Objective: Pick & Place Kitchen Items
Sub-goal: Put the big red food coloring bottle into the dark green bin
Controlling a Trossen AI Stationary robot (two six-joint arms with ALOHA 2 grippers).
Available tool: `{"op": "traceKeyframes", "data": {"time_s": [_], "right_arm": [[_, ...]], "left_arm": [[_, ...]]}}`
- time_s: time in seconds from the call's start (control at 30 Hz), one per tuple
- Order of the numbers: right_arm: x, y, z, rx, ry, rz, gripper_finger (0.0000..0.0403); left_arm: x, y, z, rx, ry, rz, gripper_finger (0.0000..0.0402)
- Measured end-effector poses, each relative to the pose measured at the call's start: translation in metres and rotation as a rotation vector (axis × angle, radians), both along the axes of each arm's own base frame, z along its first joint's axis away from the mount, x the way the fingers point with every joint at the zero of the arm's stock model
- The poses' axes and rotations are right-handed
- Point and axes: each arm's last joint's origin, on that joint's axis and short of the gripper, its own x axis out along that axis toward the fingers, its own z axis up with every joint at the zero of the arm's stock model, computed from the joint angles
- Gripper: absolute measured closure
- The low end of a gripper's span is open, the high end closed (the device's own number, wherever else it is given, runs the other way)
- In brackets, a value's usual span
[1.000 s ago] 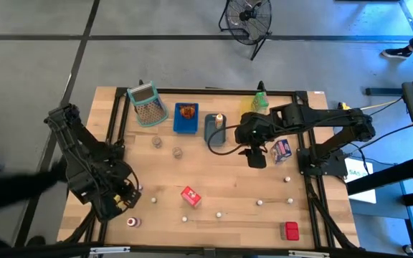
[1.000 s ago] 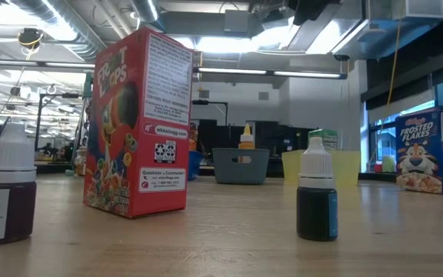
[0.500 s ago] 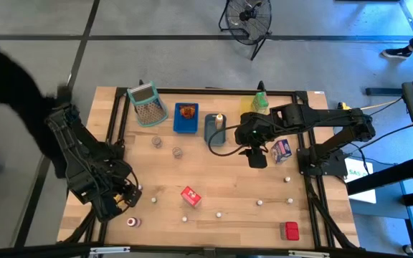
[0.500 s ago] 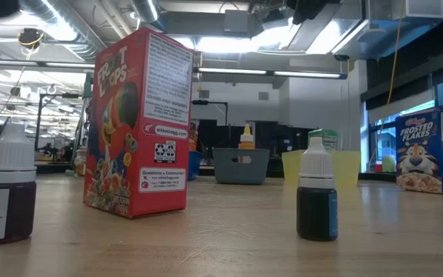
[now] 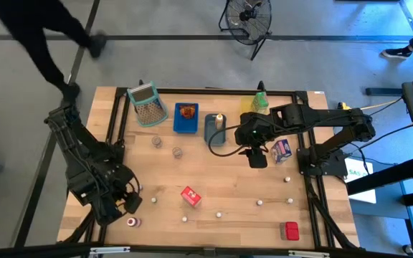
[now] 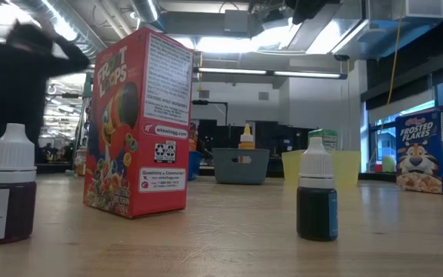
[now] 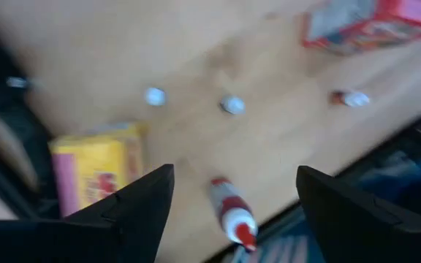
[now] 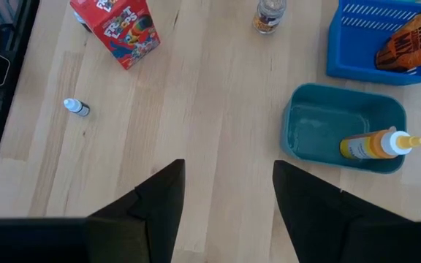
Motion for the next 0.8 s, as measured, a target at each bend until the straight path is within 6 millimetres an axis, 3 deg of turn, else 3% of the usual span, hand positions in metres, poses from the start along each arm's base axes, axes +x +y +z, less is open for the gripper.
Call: {"op": "traceKeyframes", "data": {"time_s": [0.13, 0.4, 0.8], "right_arm": [[0.0, 0.0, 0.0, 0.007, 0.0, -0.012, 0.0192], [0.001, 0.0, 0.001, 0.008, -0.007, -0.014, 0.0192], [0.002, 0.0, 0.002, -0.021, -0.031, 0.039, 0.0192]], "left_arm": [[0.006, -0.009, -0.002, -0.071, -0.003, 0.0, 0.012], [0.014, -0.022, -0.015, -0.194, 0.171, 0.122, 0.0121], [0.034, -0.052, -0.04, -0.276, 0.192, 0.149, 0.0121]]}}
